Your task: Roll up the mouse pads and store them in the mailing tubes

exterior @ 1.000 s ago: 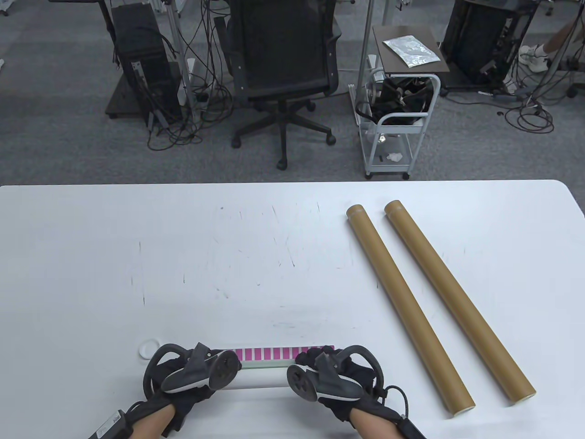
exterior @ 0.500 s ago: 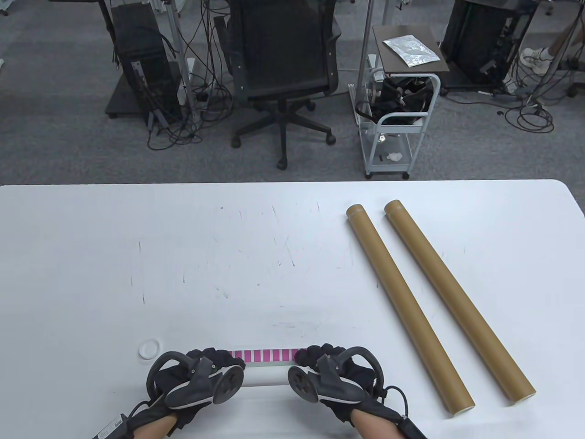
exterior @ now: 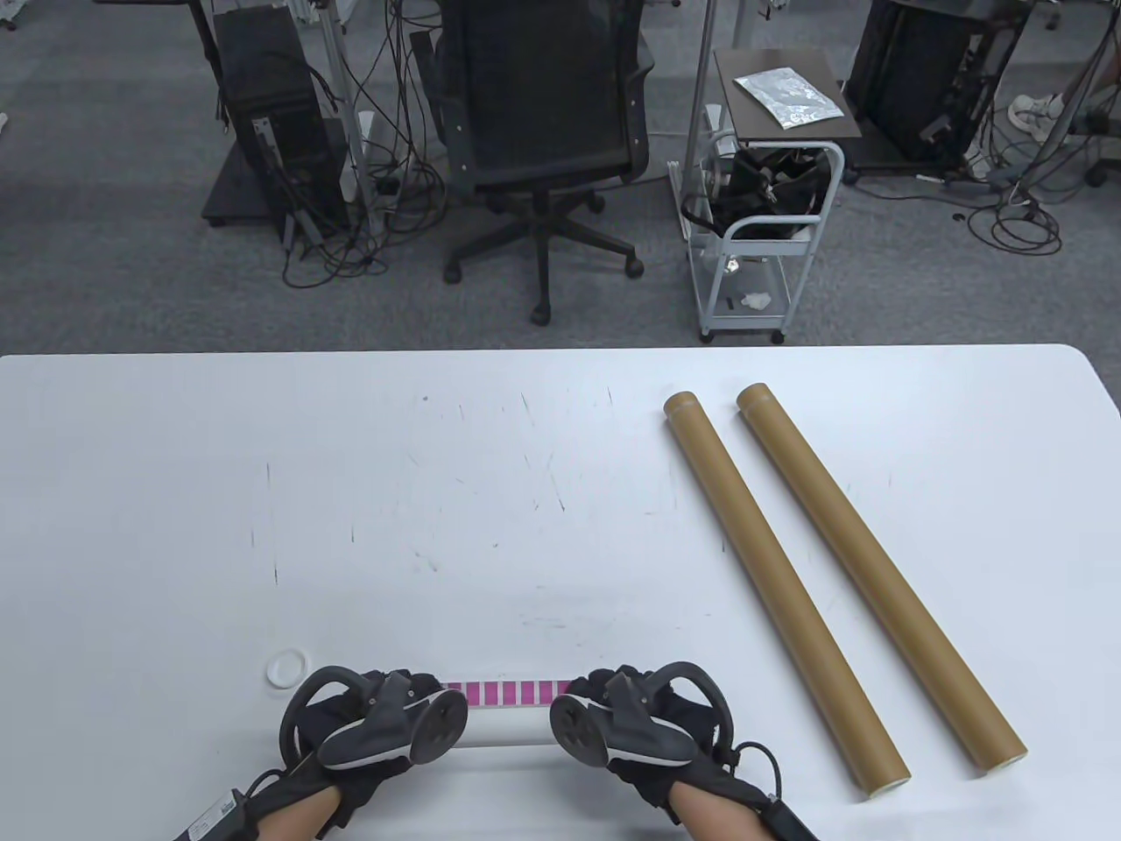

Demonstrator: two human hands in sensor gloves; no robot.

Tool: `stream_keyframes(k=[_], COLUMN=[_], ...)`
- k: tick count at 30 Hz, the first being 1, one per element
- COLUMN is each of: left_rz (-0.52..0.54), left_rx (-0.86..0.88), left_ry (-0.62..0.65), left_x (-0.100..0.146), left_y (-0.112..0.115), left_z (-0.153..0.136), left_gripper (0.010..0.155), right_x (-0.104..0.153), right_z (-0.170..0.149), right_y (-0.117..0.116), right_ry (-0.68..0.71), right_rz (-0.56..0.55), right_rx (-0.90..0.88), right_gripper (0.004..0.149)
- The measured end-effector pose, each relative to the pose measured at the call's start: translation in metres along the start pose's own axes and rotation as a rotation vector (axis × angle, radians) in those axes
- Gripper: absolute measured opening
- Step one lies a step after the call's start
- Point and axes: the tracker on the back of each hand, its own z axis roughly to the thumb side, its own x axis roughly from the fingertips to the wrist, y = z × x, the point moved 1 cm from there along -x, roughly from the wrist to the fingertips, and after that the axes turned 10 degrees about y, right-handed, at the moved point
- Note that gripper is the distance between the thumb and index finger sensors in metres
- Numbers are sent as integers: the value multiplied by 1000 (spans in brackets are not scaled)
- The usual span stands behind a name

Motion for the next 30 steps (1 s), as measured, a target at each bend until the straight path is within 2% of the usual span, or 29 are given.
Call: stream_keyframes(k=[2, 5, 7, 8, 11, 14, 18, 21, 26, 30], left_rz=[111, 130, 55, -18, -229, -227, -279, -305, -326, -339], left_rx=[-57, 45, 185, 270, 387, 393, 466, 441, 423, 378], left_ry=[3, 41, 123, 155, 160, 129, 87, 61, 11, -17], left_x=[6, 10, 9, 7, -1, -7, -18, -24, -31, -32], left_y=[-5, -8, -3, 2, 17, 23, 30, 32, 34, 34], left_z=[6, 15, 22, 26, 29, 23, 14, 11, 7, 10], left_gripper=[57, 71, 81, 84, 91, 91, 91, 91, 88, 85], right_x=[-1, -2, 1, 2, 0, 0, -1, -6, -12, -13], right_z=[-1, -2, -2, -2, 0, 3, 1, -2, -3, -1], right_y=[-1, -3, -5, -5, -2, 0, -11, -17, -21, -17], right_ry=[-12, -23, -34, -38, -45, -38, -1, -13, -33, -40], right_rz=[-3, -5, -38, -77, -99, -103, 43, 81, 97, 45], right_rx=[7, -1, 10, 28, 61, 125, 1, 16, 51, 103], right_gripper=[50, 50, 50, 50, 51, 50, 71, 77, 76, 68])
